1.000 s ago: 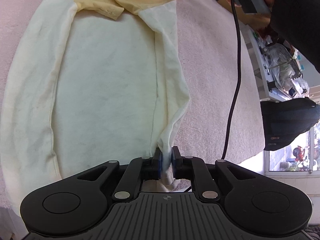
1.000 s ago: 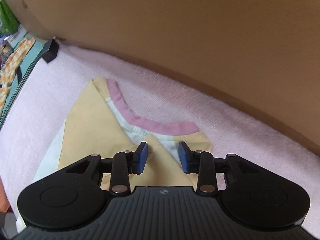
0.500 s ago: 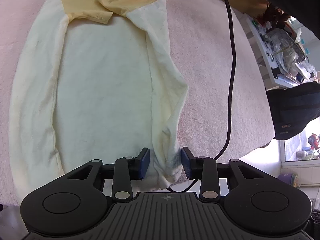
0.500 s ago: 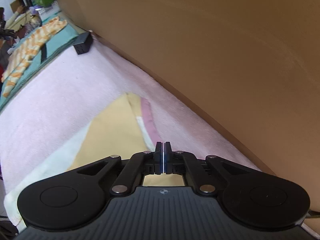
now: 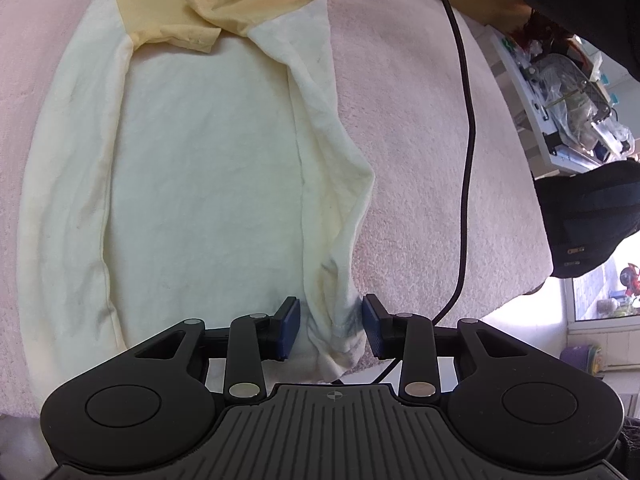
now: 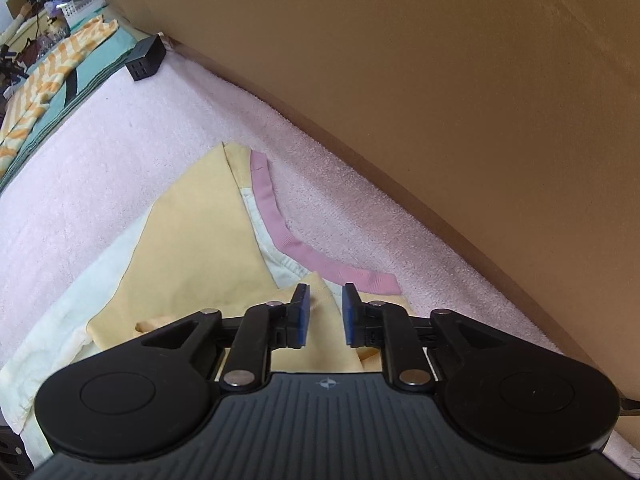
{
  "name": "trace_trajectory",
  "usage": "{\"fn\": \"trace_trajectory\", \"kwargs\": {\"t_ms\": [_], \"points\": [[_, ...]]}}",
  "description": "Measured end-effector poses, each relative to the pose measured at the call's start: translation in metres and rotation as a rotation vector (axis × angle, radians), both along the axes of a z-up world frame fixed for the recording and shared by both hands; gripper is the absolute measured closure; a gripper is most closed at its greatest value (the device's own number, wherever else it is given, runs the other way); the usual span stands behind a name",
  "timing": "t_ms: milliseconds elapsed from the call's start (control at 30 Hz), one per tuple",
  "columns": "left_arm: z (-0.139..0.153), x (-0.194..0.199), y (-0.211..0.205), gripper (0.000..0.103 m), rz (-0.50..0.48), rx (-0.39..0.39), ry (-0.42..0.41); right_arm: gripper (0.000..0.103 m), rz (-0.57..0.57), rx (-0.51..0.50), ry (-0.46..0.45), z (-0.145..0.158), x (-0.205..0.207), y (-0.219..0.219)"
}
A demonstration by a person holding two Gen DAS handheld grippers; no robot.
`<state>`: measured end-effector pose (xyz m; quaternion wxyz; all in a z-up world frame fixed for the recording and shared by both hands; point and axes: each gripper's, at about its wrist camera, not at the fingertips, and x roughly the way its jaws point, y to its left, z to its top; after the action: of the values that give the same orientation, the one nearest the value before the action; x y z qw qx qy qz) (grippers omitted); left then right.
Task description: Fold clothes
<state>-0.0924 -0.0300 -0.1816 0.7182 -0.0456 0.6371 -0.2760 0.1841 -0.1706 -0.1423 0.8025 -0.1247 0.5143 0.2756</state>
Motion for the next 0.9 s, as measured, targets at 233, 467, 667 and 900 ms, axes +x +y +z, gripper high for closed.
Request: {"fn": "trace_trajectory", "kwargs": {"t_ms": [233, 467, 667, 900], "points": [[-0.002, 0.002, -0.006, 0.053, 0.0, -0.004, 0.005, 0.1, 0.018, -0.028, 0.019, -0.005, 0.0, 0.007], [-0.002, 0.003, -0.005, 0.053, -0.001, -0.008, 0.006, 0.103, 0.172, 0.012, -0.115, 0.025, -0.021, 0.016], [-0.002, 0.001, -0.006, 0.052, -0.008, -0.001, 0.003, 0.103, 0.321, 0.041, -0.204, 0.04, -0.029, 0.029], [-0.001, -0.001, -0.008, 0.052, -0.011, 0.007, -0.002, 0.097, 0.28, -0.086, -0.161, -0.009, -0.012, 0.062]]}}
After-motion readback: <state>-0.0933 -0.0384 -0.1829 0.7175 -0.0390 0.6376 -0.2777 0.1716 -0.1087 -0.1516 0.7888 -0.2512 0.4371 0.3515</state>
